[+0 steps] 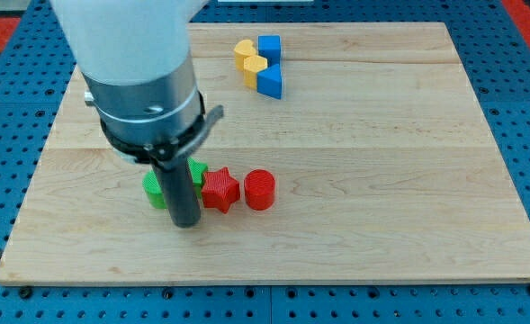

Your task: Push the red star and red circle to the slightly up

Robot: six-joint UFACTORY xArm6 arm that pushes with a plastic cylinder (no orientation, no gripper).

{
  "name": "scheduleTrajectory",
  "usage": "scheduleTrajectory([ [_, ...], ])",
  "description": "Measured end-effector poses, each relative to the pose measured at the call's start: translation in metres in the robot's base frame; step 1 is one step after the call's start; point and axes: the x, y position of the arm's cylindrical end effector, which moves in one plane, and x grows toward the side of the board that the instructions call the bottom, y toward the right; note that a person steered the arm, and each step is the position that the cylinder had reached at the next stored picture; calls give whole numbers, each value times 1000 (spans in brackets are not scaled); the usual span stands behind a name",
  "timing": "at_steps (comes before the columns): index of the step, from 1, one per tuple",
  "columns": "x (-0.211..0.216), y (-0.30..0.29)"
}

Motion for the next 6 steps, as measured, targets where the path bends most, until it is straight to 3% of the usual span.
scheduleTrajectory([
  [1,-37,25],
  [2,-8,103],
  [3,17,56],
  [4,40,99],
  [6,-5,254],
])
